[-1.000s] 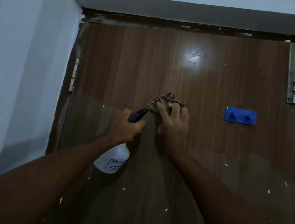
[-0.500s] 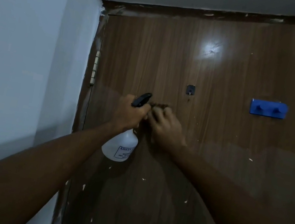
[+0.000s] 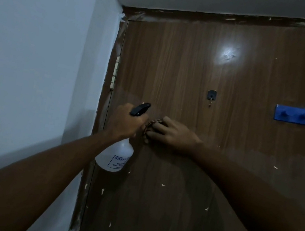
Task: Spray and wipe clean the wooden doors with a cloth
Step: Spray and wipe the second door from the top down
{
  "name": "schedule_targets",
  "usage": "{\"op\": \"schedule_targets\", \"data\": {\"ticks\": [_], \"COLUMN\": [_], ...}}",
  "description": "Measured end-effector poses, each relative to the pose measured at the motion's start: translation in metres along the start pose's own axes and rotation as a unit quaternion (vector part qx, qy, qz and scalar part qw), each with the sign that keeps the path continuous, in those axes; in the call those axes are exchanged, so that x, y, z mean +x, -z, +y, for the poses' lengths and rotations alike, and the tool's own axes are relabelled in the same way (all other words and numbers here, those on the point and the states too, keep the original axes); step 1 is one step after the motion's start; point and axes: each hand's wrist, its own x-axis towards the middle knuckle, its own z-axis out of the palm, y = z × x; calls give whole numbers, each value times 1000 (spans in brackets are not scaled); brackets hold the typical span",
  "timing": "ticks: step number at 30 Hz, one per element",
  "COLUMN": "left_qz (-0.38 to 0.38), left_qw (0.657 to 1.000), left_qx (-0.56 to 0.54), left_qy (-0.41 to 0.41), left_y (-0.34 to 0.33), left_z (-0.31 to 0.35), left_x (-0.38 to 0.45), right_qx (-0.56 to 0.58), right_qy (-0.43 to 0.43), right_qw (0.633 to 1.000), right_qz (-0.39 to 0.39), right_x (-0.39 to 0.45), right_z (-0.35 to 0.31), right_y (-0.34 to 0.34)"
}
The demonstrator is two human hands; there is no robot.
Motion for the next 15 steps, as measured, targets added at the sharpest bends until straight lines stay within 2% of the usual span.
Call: {"op": "schedule_targets", "data": {"ticks": [1,2,4,6,7,8,9,11,12,13,14,15], "left_qz": [-4,-9,-11,-10,-7,-3,1,0,3,8,16,27], "left_qw": [1000,1000,1000,999,999,998,998,998,998,998,997,997], "left_qx": [3,4,7,23,27,24,17,6,9,13,13,12], "left_qy": [1,8,22,35,41,49,54,59,61,64,68,74], "left_y": [2,4,6,6,5,6,6,8,10,13,14,18], "left_z": [0,-1,-5,-11,-14,-18,-21,-27,-29,-30,-30,-33], "left_x": [-1,-1,-2,-5,-6,-9,-11,-14,-16,-17,-18,-17], "right_qx": [-12,-25,-26,9,25,37,48,45,29,4,-16,-19], "right_qy": [13,-20,-194,-374,-413,-408,-345,-105,2,52,47,-10], "right_qw": [1000,999,979,919,900,902,929,993,998,996,997,1000], "right_qz": [-4,5,65,125,138,138,124,23,-50,-78,-59,-5], "right_x": [4,10,26,41,47,54,59,63,66,73,77,85], "right_z": [14,27,44,33,20,5,-11,-29,-23,-10,4,16], "right_y": [4,7,19,20,14,9,3,-8,-6,0,4,3]}}
